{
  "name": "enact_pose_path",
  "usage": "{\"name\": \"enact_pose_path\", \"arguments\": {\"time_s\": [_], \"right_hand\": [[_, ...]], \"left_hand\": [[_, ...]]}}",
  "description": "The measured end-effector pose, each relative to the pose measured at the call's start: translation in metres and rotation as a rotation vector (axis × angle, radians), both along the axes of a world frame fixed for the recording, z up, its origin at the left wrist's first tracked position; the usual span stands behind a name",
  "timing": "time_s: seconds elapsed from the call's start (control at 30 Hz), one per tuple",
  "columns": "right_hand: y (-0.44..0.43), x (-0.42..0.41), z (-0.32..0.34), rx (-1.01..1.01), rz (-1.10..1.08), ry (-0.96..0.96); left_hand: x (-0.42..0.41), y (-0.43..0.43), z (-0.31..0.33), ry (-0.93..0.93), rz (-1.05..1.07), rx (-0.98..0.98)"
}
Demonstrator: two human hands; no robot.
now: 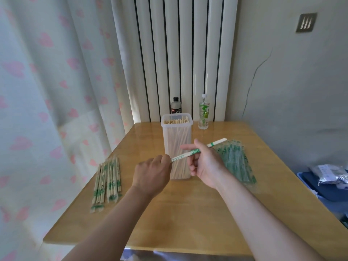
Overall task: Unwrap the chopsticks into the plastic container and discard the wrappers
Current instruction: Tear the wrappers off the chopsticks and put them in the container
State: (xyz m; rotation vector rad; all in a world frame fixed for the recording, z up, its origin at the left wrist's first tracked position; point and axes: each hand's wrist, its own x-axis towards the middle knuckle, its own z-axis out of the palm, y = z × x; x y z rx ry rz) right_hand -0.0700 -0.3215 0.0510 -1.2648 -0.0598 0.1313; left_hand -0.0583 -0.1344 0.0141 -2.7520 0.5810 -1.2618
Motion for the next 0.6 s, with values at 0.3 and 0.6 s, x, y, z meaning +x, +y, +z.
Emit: {"name": "enact_pose_path", "arguments": {"time_s": [0.3, 0.6], "right_hand": [[-0.011, 0.003, 0.0, 0.023, -0.046, -0.031], [-0.001, 0.001, -0.01, -0.022, -0.084, -0.007]], "left_hand": [[0.004, 0.015, -0.004, 0.06, -0.001, 0.03], [-0.003, -0.007, 0.005, 0.323, 0.109, 0.015]]}}
